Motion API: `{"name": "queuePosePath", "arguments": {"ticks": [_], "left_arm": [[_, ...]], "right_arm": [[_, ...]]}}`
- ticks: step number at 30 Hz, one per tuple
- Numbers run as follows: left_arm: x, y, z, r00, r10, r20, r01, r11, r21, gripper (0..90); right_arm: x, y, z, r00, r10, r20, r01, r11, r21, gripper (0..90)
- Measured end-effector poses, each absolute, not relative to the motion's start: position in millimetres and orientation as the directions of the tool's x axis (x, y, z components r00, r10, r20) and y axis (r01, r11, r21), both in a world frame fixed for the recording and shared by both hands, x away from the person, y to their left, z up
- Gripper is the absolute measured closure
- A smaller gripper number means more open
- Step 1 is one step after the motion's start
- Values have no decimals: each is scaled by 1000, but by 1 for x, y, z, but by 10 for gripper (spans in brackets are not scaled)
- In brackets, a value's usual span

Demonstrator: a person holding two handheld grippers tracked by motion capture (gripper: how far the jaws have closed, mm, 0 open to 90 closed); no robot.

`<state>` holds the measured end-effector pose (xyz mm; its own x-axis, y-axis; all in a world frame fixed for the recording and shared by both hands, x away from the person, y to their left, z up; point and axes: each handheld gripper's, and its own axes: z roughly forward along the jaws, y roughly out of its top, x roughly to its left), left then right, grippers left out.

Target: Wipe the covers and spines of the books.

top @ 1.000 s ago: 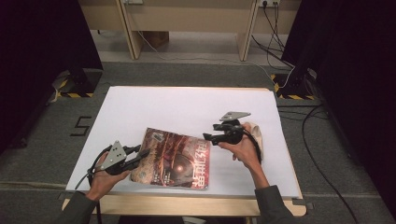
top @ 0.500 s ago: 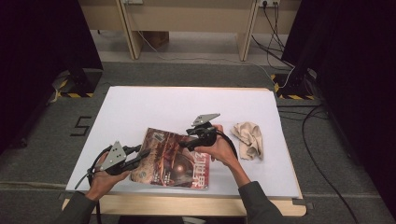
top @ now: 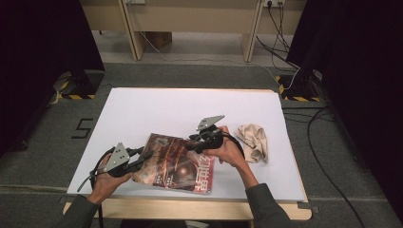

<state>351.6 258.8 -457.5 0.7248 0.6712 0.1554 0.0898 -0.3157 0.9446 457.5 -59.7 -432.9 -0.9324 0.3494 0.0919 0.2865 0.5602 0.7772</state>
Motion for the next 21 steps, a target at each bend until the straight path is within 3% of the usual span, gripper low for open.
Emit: {"name": "queuePosePath", "arguments": {"ticks": [21], "left_arm": [[357, 255, -454, 744, 653, 140, 67, -281, 957, 722]], "right_arm": [[455, -46, -438, -971, 237, 43, 186, 622, 761, 665]]}}
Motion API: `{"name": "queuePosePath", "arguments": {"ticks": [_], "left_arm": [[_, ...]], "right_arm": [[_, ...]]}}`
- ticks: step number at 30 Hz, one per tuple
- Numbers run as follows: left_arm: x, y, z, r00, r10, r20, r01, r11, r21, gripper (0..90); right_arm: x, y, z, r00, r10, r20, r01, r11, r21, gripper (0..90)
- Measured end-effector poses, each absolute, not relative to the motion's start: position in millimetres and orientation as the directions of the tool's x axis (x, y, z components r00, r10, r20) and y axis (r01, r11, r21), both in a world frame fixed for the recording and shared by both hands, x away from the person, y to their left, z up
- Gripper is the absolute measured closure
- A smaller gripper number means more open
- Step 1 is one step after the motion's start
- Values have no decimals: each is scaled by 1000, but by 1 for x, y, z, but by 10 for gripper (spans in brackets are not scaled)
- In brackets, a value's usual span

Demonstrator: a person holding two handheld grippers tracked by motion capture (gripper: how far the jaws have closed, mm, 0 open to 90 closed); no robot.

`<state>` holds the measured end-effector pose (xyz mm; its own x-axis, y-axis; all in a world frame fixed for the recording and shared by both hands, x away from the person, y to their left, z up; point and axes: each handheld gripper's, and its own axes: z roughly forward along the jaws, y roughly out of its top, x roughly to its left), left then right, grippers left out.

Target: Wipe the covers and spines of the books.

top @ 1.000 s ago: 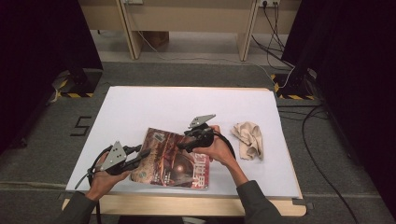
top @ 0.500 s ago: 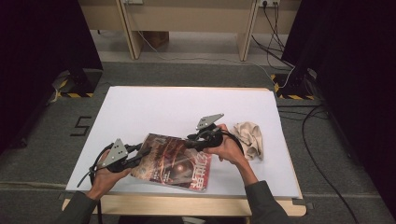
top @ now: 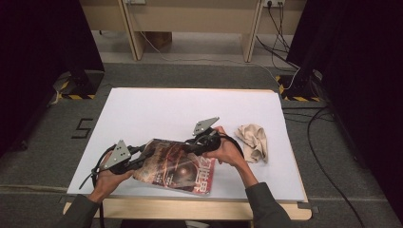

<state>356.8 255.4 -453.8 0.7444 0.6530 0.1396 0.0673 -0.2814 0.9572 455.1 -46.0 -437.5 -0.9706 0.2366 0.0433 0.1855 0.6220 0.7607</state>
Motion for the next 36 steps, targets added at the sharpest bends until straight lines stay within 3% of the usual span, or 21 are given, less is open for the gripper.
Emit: {"name": "queuePosePath", "arguments": {"ticks": [10, 36], "left_arm": [[358, 258, -455, 729, 674, 118, 95, -270, 958, 696], [361, 267, -461, 679, 730, 84, 145, -246, 958, 504]], "right_arm": [[449, -35, -434, -978, 207, 22, 157, 664, 731, 737], [437, -31, -410, -977, 201, -71, 101, 731, 675, 840]]}}
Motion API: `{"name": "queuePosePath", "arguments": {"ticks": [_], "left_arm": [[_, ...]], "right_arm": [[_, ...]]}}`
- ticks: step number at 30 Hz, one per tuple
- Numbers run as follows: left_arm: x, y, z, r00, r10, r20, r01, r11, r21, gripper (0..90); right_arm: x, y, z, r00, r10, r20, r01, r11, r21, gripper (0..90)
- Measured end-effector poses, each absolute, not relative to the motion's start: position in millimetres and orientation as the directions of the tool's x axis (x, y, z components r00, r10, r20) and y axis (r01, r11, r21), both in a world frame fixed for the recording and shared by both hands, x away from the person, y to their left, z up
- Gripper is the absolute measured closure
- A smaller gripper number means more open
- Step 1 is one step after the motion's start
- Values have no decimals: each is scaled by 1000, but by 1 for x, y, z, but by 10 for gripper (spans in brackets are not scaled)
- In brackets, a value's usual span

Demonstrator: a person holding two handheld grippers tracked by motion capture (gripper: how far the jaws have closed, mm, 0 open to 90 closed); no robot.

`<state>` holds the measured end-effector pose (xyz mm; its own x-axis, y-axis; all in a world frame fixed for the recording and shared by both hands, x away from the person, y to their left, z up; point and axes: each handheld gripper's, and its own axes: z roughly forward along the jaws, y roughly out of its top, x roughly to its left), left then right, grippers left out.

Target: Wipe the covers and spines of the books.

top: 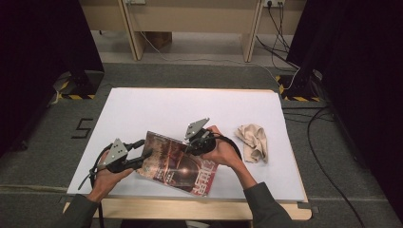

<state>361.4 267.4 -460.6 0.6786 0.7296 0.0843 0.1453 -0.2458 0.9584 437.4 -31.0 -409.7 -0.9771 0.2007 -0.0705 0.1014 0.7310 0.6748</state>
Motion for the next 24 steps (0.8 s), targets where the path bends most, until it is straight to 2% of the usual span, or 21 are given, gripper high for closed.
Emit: {"name": "queuePosePath", "arguments": {"ticks": [10, 16, 24], "left_arm": [[361, 272, -462, 664, 744, 76, 165, -246, 955, 516], [362, 272, -463, 659, 748, 74, 175, -248, 953, 530], [362, 271, -463, 667, 742, 75, 179, -257, 950, 541]], "right_arm": [[447, -45, -393, -955, 292, -48, 192, 735, 650, 841], [457, -52, -370, -939, 326, -111, 182, 741, 646, 841], [473, -57, -341, -880, 400, -257, 180, 781, 598, 842]]}}
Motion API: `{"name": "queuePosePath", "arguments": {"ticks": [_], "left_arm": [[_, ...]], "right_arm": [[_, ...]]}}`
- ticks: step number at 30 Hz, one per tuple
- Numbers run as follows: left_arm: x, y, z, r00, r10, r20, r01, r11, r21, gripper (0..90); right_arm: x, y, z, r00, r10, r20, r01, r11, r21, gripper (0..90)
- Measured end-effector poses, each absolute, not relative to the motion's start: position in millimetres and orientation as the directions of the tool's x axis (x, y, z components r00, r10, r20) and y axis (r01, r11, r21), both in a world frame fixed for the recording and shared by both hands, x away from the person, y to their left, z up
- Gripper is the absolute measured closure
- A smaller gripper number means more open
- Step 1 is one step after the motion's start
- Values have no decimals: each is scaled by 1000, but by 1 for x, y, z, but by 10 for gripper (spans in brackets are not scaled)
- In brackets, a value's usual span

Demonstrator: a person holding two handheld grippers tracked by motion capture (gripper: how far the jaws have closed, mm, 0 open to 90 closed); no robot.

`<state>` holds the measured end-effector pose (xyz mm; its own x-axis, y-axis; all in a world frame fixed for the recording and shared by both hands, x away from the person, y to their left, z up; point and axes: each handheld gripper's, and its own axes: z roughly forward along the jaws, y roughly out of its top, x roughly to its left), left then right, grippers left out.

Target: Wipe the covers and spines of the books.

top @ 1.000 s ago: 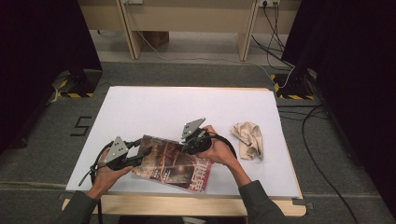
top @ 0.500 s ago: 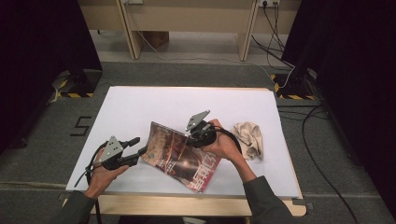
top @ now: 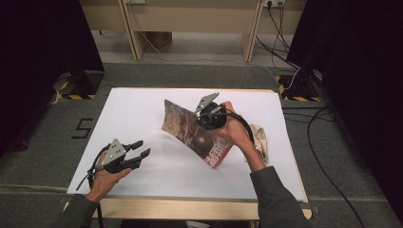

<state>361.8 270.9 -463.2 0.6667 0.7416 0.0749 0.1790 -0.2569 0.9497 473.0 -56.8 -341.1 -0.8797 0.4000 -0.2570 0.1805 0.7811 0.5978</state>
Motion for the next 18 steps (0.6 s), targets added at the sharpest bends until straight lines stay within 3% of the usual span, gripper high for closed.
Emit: {"name": "queuePosePath", "arguments": {"ticks": [9, 12, 18], "left_arm": [[362, 271, -464, 662, 746, 74, 175, -250, 952, 546], [362, 272, -464, 656, 751, 72, 180, -248, 952, 546], [362, 273, -463, 651, 756, 71, 183, -247, 952, 547]], "right_arm": [[484, -51, -328, -807, 438, -395, 185, 824, 536, 841], [480, -44, -329, -796, 403, -452, 162, 861, 482, 841], [467, -31, -342, -833, 329, -444, 130, 898, 421, 839]]}}
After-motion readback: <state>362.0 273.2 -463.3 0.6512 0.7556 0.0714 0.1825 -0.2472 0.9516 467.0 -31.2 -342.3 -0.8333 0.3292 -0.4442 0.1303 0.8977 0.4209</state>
